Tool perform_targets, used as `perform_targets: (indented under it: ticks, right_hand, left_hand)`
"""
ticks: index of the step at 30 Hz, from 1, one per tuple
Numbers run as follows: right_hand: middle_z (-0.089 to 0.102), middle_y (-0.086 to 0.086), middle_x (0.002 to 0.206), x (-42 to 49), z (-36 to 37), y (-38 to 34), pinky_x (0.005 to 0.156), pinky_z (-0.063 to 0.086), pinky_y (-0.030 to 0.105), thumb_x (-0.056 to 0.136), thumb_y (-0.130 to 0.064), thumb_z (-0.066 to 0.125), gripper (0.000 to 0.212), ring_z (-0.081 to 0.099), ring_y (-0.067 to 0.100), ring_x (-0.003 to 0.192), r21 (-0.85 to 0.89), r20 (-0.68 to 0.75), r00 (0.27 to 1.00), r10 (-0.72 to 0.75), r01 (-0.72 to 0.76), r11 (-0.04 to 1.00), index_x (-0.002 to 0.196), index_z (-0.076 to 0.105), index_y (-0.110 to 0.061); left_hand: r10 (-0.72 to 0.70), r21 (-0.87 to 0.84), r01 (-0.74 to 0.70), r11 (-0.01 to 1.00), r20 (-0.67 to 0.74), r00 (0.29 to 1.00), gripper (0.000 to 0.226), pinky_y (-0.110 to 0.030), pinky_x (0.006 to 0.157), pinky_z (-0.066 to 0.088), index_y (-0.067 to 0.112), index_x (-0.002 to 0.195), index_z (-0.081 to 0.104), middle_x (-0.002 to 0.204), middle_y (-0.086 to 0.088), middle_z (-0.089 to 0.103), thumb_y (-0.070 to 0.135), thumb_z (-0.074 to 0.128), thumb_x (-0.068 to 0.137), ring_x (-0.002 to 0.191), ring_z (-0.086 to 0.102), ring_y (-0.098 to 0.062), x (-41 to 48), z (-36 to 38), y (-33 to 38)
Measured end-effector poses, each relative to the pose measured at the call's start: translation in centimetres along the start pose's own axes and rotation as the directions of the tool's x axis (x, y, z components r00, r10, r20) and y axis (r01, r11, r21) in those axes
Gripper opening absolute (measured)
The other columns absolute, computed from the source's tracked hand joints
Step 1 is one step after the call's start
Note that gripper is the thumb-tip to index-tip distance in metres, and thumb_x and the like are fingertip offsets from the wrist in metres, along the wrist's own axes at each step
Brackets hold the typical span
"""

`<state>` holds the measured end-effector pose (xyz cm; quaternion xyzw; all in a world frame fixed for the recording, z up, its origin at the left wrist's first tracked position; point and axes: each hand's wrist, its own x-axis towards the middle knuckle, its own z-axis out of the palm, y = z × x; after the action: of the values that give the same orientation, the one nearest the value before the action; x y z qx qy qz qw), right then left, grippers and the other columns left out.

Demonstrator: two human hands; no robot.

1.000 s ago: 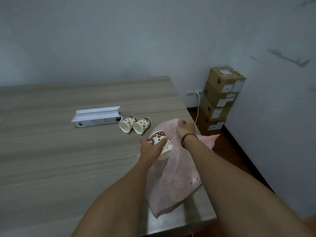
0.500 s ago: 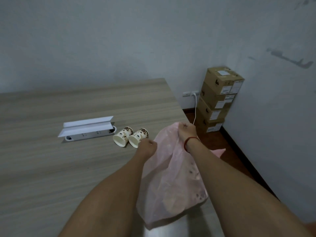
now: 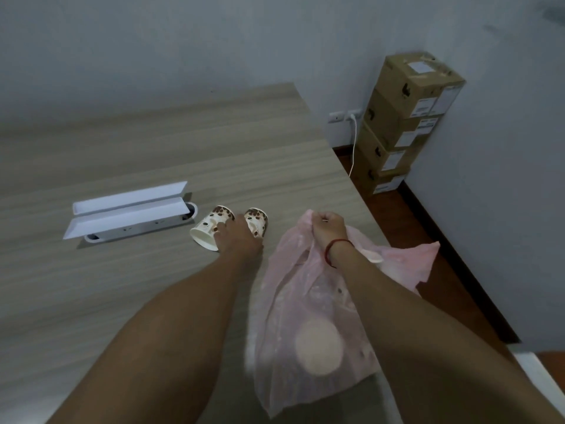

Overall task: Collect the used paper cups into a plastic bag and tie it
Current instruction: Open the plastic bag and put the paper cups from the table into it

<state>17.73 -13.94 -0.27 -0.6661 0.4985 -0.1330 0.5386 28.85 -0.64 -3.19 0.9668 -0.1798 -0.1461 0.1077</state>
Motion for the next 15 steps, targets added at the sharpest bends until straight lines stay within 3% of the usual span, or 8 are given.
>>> perform_targets:
  ticks: [2, 5, 8, 11, 15]
  right_hand:
    - [0.058, 0.010, 0.090, 0.3, 0.1, 0.3, 0.087, 0.048, 0.035, 0.094, -0.021, 0.046, 0.030, 0.054, 0.022, 0.086, -0.016, 0.001, 1.000, 0.007, -0.007, 1.000, 0.097, 0.066, 0.001]
    - [0.057, 0.011, 0.087, -0.1, -0.5, 0.3, 0.081, 0.046, 0.033, 0.094, -0.021, 0.046, 0.025, 0.053, 0.021, 0.084, -0.010, 0.009, 1.000, 0.006, -0.006, 1.000, 0.088, 0.063, -0.005]
    - [0.055, 0.011, 0.087, -1.0, -1.7, -0.2, 0.077, 0.042, 0.029, 0.095, -0.019, 0.044, 0.021, 0.052, 0.021, 0.084, -0.007, 0.008, 1.000, -0.023, 0.023, 1.000, 0.086, 0.060, -0.008]
    - [0.055, 0.009, 0.091, -2.2, -3.6, -1.1, 0.082, 0.043, 0.030, 0.095, -0.019, 0.045, 0.018, 0.052, 0.020, 0.088, -0.041, -0.024, 0.996, -0.083, 0.082, 0.996, 0.086, 0.059, -0.012]
    - [0.060, 0.014, 0.097, -4.9, -6.4, -2.5, 0.083, 0.043, 0.030, 0.094, -0.019, 0.043, 0.028, 0.057, 0.025, 0.095, -0.052, -0.049, 0.991, -0.127, 0.124, 0.991, 0.096, 0.065, -0.001]
  left_hand:
    - [0.014, 0.043, -0.012, 0.999, -0.037, 0.999, 0.060, -0.044, 0.105, 0.033, 0.012, 0.131, 0.044, 0.133, -0.015, 0.051, 0.040, 0.065, 0.083, 0.128, 0.043, -0.036, 0.0, 0.6, 0.1]
    - [0.015, 0.006, -0.015, 1.000, -0.093, 0.996, 0.063, -0.044, 0.103, 0.035, 0.010, 0.129, 0.043, 0.129, -0.016, 0.053, 0.045, 0.063, 0.081, 0.123, 0.049, -0.036, -0.6, 0.7, 0.5]
    - [-0.026, -0.235, -0.010, 0.972, -0.150, 0.988, 0.070, -0.044, 0.099, 0.042, 0.009, 0.127, 0.045, 0.123, -0.015, 0.059, 0.055, 0.062, 0.078, 0.116, 0.056, -0.037, -2.5, -0.2, 0.9]
    - [-0.025, -0.550, -0.056, 0.833, -0.139, 0.990, 0.067, -0.041, 0.095, 0.048, 0.012, 0.123, 0.048, 0.114, -0.010, 0.063, 0.048, 0.068, 0.070, 0.108, 0.061, -0.031, -6.4, -0.7, 1.2]
    - [0.032, -0.701, -0.130, 0.701, -0.152, 0.988, 0.047, -0.041, 0.085, 0.053, 0.018, 0.108, 0.049, 0.099, -0.003, 0.062, 0.036, 0.071, 0.070, 0.092, 0.064, -0.026, -12.7, -0.3, 1.3]
